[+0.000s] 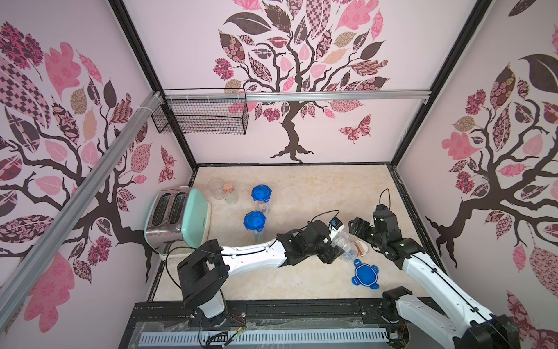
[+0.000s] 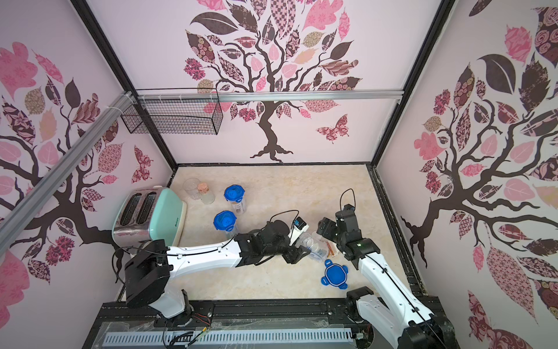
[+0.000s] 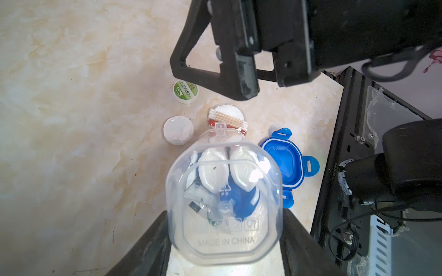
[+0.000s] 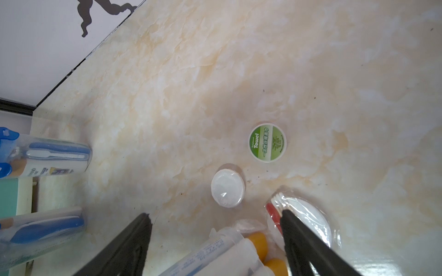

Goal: Take out toiletry kits
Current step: 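Pour the toiletry kits out of the container.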

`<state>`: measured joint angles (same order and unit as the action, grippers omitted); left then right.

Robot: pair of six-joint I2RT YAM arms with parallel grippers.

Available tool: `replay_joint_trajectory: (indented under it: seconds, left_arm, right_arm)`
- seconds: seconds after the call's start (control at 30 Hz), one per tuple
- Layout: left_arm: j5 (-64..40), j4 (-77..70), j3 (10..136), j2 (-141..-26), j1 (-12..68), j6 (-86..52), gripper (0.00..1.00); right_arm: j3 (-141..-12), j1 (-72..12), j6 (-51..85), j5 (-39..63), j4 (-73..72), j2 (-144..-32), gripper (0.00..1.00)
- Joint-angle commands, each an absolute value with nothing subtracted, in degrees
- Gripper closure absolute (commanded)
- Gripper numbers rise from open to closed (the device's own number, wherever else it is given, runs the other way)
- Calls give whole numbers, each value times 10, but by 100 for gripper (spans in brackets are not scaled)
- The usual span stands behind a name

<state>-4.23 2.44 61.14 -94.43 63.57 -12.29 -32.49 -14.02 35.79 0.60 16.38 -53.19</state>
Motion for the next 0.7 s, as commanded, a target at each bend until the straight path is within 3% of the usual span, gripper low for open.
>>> replay_joint_trajectory:
  seconds: [0.0,0.67]
  left_arm:
    - [-47,23,627,-960,633,-109,100]
    - [0,-80,661,-1036,627,-113,100]
  right_arm:
    - [-328,-134,345,27,137,-544,13]
    - [-335,-49,337,60,75,-581,11]
